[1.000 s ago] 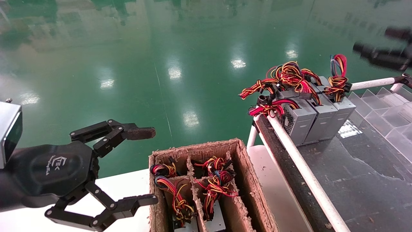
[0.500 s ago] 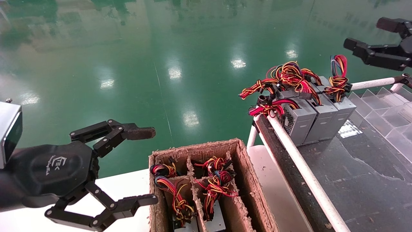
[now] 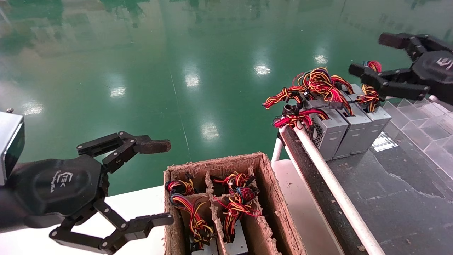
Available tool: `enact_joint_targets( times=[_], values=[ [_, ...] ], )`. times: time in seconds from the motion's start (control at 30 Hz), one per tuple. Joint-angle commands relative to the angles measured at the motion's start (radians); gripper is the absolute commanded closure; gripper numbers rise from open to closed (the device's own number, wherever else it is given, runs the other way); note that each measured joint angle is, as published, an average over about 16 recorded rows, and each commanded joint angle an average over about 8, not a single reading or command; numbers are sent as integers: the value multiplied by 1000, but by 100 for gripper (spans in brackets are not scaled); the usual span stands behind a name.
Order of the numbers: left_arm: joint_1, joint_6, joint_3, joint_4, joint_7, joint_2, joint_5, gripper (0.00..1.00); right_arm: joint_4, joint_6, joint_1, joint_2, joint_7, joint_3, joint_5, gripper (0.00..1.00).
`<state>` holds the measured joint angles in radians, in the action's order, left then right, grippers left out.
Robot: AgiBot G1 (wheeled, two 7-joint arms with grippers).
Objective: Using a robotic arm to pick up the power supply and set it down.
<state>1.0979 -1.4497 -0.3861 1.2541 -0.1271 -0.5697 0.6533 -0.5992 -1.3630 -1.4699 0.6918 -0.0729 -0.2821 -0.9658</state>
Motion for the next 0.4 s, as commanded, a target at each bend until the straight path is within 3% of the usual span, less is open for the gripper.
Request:
enact_joint_targets(
  times=[0.03,0.4],
  values=[
    [0,0,0,0,0,0,0,0,-42,-8,24,-5,16,0,14,0],
    [0,0,0,0,0,0,0,0,-241,-47,139,-28,92,1,83,0]
  ],
)
